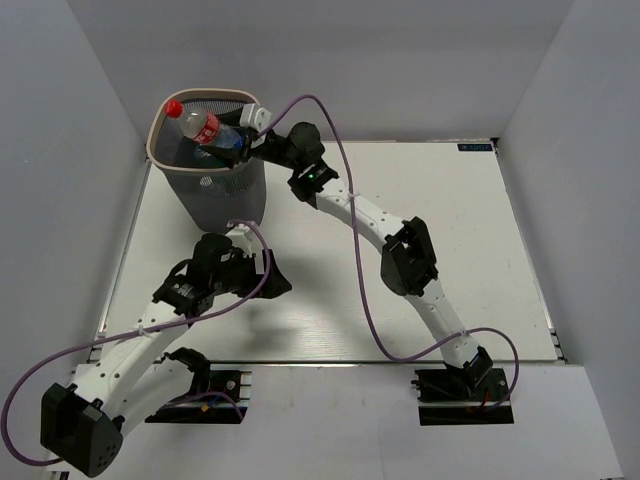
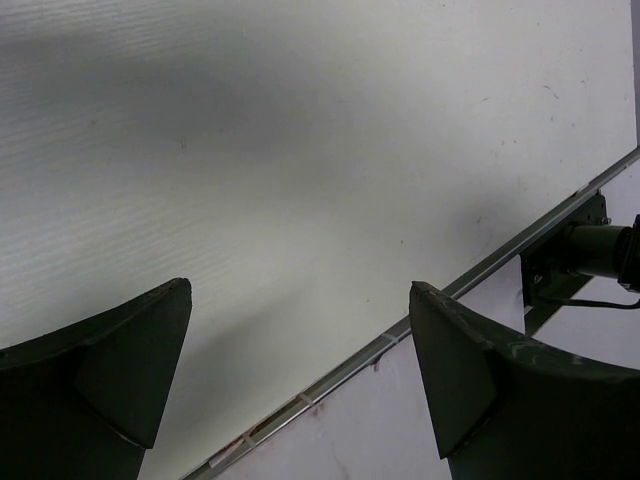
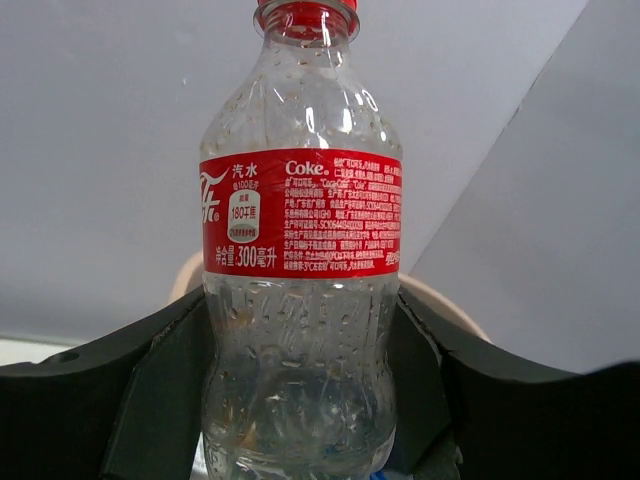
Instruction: Put the plastic bottles in the bin
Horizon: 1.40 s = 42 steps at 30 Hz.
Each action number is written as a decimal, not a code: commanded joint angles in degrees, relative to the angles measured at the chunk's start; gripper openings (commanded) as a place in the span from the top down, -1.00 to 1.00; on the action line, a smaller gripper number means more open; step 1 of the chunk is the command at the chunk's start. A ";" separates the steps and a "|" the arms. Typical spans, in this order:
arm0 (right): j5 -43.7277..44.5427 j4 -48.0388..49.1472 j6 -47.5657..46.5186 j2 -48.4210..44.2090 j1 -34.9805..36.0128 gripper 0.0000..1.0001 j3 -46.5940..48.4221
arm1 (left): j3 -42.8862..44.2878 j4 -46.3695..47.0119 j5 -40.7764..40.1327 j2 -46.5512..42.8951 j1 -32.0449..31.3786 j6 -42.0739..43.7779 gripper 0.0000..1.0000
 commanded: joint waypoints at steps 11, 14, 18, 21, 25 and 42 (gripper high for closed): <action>3.33 5.59 -1.71 -3.78 -0.62 -0.81 -1.33 | 0.43 -3.67 -0.28 -5.17 -0.24 -0.28 -0.98; 3.33 6.38 -0.92 -7.37 -0.62 -0.81 -3.88 | 0.97 -2.97 -0.81 -5.17 -0.24 -0.28 -0.98; 8.15 1.50 -1.62 -18.23 -1.68 -0.81 -8.98 | 1.49 -1.12 -0.81 -4.65 -0.24 -0.28 -0.98; 14.48 -12.72 -6.36 -27.10 -2.99 -0.81 -12.66 | 2.02 1.69 -0.81 -3.50 -0.24 -0.28 -0.98; 22.66 -36.91 -12.60 -40.02 -5.62 -0.81 -19.69 | 3.07 5.56 0.24 -0.88 -0.24 -0.28 -0.98; 42.68 -59.71 -0.76 -76.11 -11.60 -0.81 -72.43 | 10.64 12.51 0.78 9.24 -2.35 5.95 -0.98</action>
